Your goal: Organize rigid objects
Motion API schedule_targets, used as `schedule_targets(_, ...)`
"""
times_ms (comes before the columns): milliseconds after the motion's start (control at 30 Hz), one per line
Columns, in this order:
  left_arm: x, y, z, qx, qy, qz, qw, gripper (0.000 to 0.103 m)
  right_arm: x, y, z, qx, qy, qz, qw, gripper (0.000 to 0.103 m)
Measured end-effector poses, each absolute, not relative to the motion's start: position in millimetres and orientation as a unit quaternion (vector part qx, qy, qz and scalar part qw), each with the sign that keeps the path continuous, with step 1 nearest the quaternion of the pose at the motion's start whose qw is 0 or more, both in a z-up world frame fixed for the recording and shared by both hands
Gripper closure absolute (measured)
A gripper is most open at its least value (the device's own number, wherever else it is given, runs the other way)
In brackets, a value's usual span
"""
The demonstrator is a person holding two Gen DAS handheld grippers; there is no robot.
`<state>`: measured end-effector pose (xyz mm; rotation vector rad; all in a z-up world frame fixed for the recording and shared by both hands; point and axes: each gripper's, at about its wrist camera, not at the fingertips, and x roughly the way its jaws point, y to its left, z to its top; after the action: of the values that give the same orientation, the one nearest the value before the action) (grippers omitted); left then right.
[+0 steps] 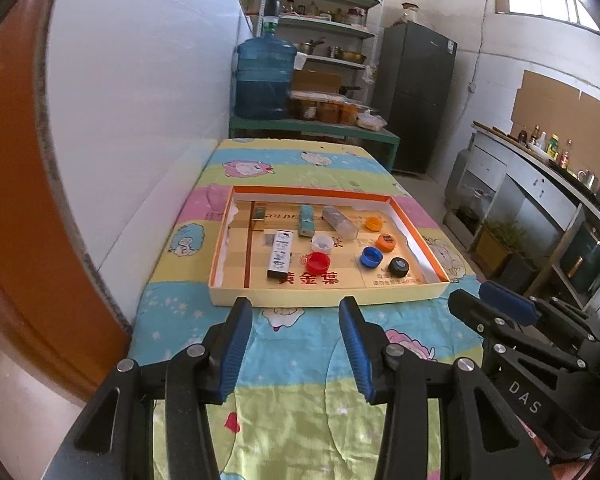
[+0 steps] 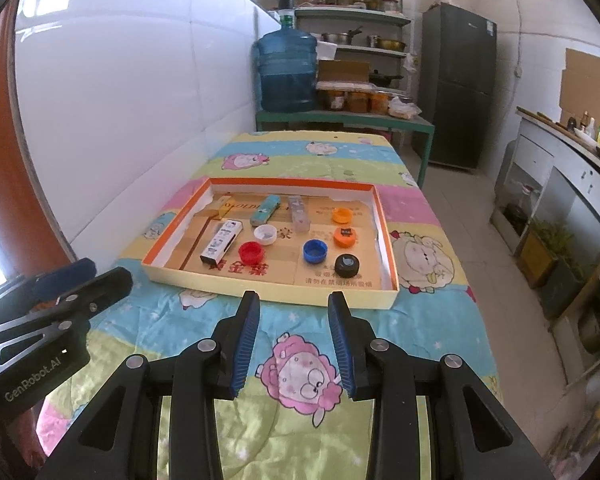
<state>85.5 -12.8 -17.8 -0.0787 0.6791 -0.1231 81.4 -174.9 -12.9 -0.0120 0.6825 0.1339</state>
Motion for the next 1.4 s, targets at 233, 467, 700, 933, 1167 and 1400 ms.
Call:
schedule_targets(233,65.9,-13.1,-10.9,-0.038,0.321,-0.038,0.946,0.058,61.3,-172.5,-6.2,-0.004,0.323,0.062,0.945,0.066)
schedule_targets(467,46.6,-17.1,-0.3,-0.023,0.306,-0.022,0.952,0.058,42.3,-166.6,2.8,-0.010,0.312,0.051,0.949,0.065)
schedule_targets(700,26.5,-15.7,14.0,-0.023,0.282,-0.019,0.959,0.058,21.9,-161.4,15.4,-0.013,0.296,0.044,0.954,0.065)
schedule_targets(933,13.7,-16.8,22.9,-0.014,0.261,0.004,0.965,0.058,2.7,-152.0,28.1,-0.029,0.274,0.041,0.960,0.061)
schedule_targets(1167,11.7,-15.2,23.6,-0.017,0.264,-0.007,0.964,0.058,-5.6,-156.8,35.0,-0.013,0.262,0.024,0.965,0.061)
schedule_targets(1400,13.6,-13.8,22.5,-0.017,0.268,-0.009,0.963,0.058,-2.8,-160.7,34.6,0.000,0.272,0.010,0.962,0.060)
